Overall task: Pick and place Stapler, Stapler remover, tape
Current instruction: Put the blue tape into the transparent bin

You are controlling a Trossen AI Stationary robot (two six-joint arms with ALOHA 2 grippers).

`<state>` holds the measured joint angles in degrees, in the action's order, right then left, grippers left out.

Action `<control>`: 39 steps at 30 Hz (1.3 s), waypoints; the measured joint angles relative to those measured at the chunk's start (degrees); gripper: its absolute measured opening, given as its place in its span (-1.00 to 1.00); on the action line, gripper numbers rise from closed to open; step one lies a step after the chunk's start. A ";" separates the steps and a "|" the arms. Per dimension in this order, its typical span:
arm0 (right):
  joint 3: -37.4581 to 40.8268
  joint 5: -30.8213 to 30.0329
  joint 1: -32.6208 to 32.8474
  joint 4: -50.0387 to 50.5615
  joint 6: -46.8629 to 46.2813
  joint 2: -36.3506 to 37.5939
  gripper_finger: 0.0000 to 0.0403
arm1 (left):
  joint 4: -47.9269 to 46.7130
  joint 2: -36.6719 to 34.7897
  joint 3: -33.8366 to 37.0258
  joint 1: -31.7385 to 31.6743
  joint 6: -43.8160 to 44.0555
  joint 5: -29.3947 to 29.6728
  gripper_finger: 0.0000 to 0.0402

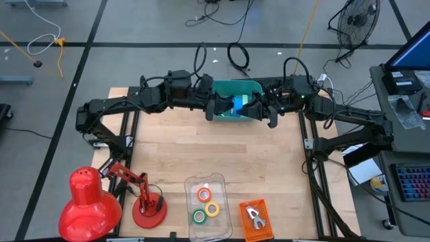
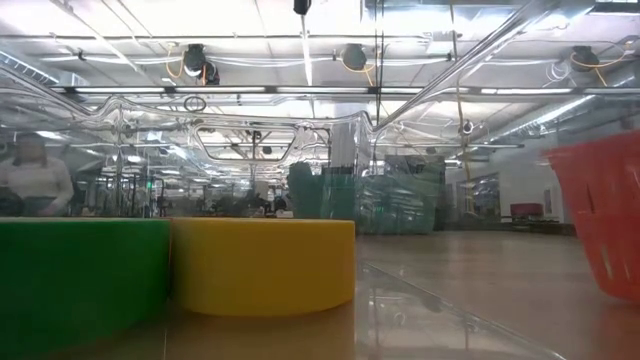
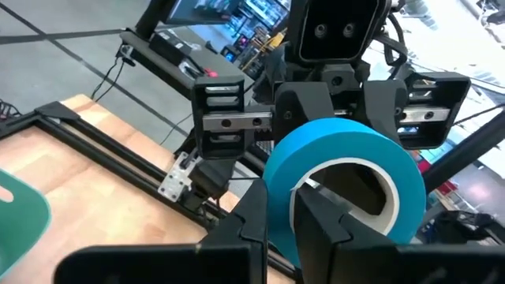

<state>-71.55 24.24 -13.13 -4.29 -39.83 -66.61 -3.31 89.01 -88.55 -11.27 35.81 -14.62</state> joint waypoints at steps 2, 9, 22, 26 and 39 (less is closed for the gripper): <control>0.00 0.01 0.00 0.04 -0.63 -0.02 -0.85 | -0.80 -0.62 0.00 -0.04 -0.11 -0.01 -0.76; 0.02 -0.31 1.47 2.57 0.09 -0.07 -0.84 | -16.32 -9.33 -0.09 -2.68 -2.31 10.99 -0.07; 0.02 -16.21 18.90 2.69 -6.95 -2.40 -0.84 | -38.47 -16.28 -0.02 -3.26 -1.81 22.71 0.04; -0.07 -29.20 28.05 -3.09 -10.82 -8.83 -0.84 | -43.31 -16.39 -0.04 -0.22 -4.05 20.40 -0.06; -18.45 -37.63 42.15 -2.45 -22.47 -38.78 -0.84 | -68.37 -17.94 -0.04 14.50 -1.72 31.50 -0.29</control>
<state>-90.00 -13.39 29.02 -6.73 -62.30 -105.39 -71.68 71.07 -88.60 3.23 34.09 16.89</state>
